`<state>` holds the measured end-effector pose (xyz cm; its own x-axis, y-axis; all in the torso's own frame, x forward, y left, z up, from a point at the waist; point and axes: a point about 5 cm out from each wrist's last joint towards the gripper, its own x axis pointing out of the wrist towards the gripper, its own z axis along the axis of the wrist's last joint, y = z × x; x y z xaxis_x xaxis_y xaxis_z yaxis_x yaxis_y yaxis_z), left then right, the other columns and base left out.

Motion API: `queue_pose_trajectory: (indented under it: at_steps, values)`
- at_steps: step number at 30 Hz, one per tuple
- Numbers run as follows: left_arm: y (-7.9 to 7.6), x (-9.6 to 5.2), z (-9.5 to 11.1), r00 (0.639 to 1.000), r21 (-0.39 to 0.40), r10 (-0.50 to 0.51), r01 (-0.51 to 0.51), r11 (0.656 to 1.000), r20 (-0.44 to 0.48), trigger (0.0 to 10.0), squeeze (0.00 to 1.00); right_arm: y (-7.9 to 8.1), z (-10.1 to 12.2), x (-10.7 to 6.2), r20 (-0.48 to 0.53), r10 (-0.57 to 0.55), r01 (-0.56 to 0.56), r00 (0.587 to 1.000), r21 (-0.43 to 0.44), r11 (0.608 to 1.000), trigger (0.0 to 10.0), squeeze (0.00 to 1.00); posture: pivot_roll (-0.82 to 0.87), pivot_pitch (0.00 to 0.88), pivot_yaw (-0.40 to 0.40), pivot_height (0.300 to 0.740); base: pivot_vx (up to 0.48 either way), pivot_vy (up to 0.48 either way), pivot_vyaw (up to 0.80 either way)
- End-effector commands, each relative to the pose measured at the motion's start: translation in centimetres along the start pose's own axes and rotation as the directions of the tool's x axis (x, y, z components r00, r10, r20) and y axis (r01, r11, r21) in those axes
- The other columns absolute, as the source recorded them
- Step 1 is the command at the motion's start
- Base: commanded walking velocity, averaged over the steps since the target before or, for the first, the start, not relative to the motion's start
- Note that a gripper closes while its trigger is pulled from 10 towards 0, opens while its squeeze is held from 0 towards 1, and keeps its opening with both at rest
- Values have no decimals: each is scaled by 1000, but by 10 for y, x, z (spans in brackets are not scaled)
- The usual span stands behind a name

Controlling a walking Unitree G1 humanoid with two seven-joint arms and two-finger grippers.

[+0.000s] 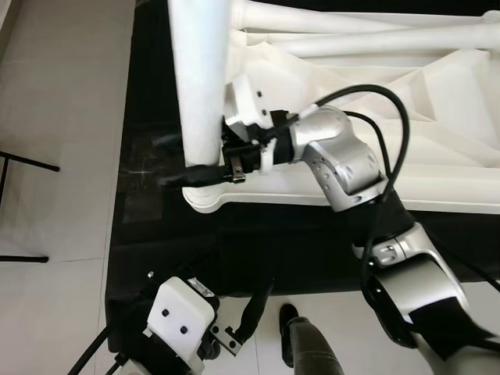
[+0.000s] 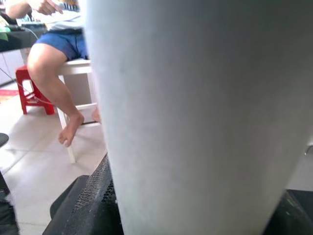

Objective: Building children table

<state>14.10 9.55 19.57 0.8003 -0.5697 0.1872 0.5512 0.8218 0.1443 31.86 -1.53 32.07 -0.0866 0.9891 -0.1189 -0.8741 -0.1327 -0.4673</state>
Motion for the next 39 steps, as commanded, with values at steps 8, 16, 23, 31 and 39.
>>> queue_pose_trajectory:
  at_steps: [8, 16, 23, 31, 39]
  values:
    - [-2, -2, -4, 1000, -6, 1, -1, 1000, -30, 10000, 0, -3, -31, 7, -223, -90, 107, 971, 65, 992, 10000, 0, -17, 478, -20, 740, 0, 0, 0]
    - [-3, -2, -4, 1000, -5, 4, -4, 1000, -29, 10000, 0, 2, -48, 9, -314, -194, 237, 929, 106, 966, 10000, 0, -21, 479, -29, 740, 0, 0, 0]
    - [-3, -2, -5, 1000, -5, 6, -7, 1000, -31, 10000, 0, 14, -73, -13, -449, -596, 665, 665, -5, 746, 10000, 0, -31, 475, -38, 740, 0, 0, 0]
    - [-2, 0, -7, 1000, -3, 3, -3, 1000, -29, 10000, 0, 29, -83, -24, -494, -699, 810, 517, 19, 586, 10000, 0, -35, 456, -35, 740, 0, 0, 0]
    - [0, 2, -8, 1000, 6, 10, -10, 1000, -25, 10000, 0, 26, -76, -17, -482, -701, 818, 526, 63, 571, 10000, 0, -41, 445, -45, 740, 0, 0, 0]
